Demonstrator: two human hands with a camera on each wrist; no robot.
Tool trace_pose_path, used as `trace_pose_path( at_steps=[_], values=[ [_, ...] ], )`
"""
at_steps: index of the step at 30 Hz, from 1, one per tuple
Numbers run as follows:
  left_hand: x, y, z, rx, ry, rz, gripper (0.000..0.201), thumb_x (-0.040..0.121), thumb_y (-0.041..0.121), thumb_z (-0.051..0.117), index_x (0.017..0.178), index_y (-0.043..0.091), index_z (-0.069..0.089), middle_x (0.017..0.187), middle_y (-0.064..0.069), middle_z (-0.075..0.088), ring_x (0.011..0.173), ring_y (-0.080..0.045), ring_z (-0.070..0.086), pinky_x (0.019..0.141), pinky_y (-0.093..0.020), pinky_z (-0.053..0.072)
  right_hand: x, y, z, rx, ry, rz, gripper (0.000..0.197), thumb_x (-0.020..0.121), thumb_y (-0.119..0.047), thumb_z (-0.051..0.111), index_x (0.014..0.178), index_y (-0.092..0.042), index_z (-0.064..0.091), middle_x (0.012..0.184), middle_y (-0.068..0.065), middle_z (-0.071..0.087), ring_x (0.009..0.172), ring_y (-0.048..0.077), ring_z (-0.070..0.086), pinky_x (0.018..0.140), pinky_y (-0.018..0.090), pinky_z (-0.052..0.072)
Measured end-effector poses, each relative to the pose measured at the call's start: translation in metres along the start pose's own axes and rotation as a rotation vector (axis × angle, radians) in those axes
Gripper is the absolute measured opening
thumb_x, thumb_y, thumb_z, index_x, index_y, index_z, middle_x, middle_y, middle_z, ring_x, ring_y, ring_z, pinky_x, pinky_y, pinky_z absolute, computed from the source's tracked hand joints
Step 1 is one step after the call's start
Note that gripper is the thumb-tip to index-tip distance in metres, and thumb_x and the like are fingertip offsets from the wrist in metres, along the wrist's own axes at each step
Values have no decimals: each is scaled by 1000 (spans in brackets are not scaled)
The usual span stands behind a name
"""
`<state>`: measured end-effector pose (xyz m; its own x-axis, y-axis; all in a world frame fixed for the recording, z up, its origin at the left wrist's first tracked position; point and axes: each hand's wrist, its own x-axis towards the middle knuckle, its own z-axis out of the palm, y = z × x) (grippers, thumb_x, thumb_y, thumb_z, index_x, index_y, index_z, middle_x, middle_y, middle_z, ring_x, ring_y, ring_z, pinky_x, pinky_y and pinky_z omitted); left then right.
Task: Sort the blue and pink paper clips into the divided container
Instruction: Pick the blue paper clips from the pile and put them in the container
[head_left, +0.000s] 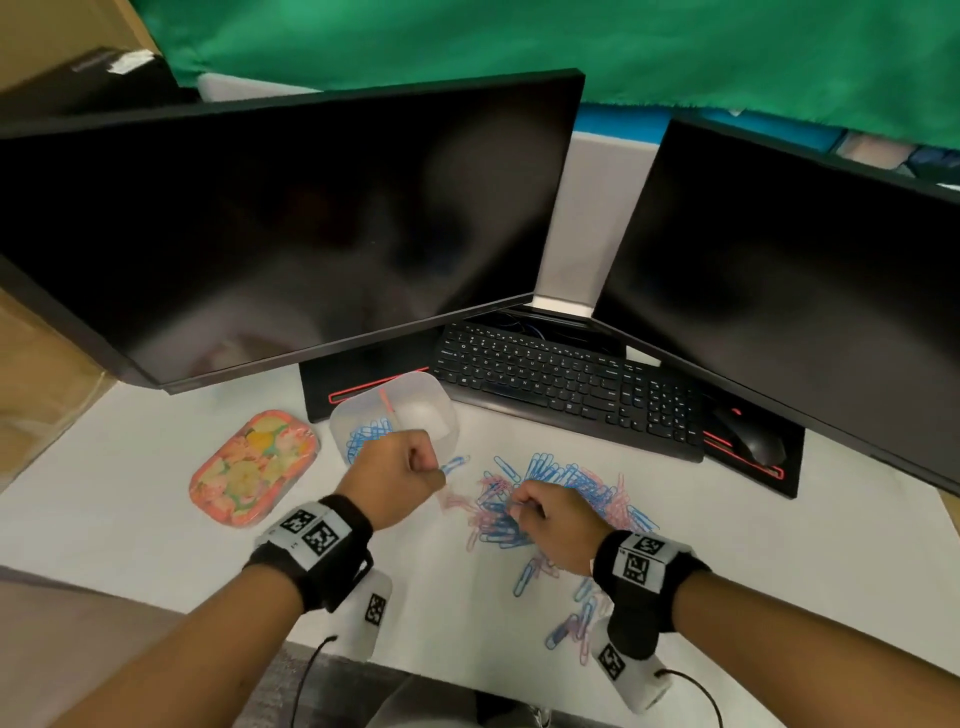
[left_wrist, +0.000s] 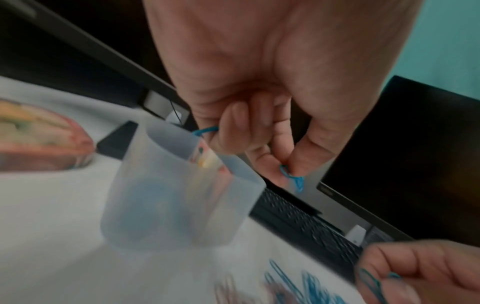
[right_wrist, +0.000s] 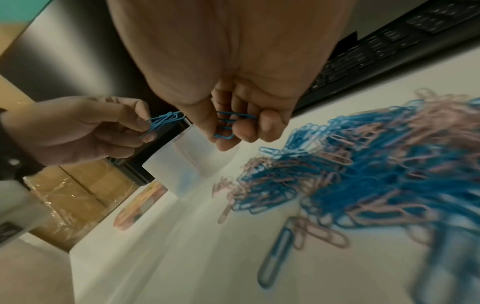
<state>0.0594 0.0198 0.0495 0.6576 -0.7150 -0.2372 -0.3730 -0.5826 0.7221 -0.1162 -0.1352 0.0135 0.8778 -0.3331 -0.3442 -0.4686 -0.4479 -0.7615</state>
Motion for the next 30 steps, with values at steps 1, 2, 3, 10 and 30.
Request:
trace_pose_path(
  at_steps=[1,2,3,10,30],
  values=[
    [3,-1,-9,12,37,-21,20,75,13,70,62,20,56,67,2,61,64,-15,55,58,-22,42,5,-6,0,2,-9,9,14,96,-18,47,86,-19,56,77,0,57,63,8,46,59,18,38],
    [6,-2,-18,39,75,-39,21,76,14,70,61,20,55,65,4,60,63,-14,56,55,-19,40,9,-12,0,15,-21,20,15,97,-19,46,86,-22,55,79,-1,58,63,8,47,58,18,38],
    [9,-3,-27,84,105,-64,22,76,16,70,61,20,54,65,6,60,62,-13,56,53,-16,37,13,-18,0,30,-32,31,16,97,-19,45,86,-24,55,79,-3,59,64,8,50,57,17,39],
    [39,-5,-59,582,-23,-197,15,87,29,62,93,16,59,84,1,60,72,-14,58,60,-24,46,43,-58,-1,23,-37,67,13,96,-22,47,92,-21,59,82,-3,62,66,9,53,58,18,41],
    [64,-8,-66,166,99,-348,18,90,19,51,105,14,60,106,-9,64,98,-27,60,80,-34,49,134,-135,32,-16,-75,128,28,83,-9,56,110,-12,62,103,14,69,94,29,68,86,41,56]
  ],
)
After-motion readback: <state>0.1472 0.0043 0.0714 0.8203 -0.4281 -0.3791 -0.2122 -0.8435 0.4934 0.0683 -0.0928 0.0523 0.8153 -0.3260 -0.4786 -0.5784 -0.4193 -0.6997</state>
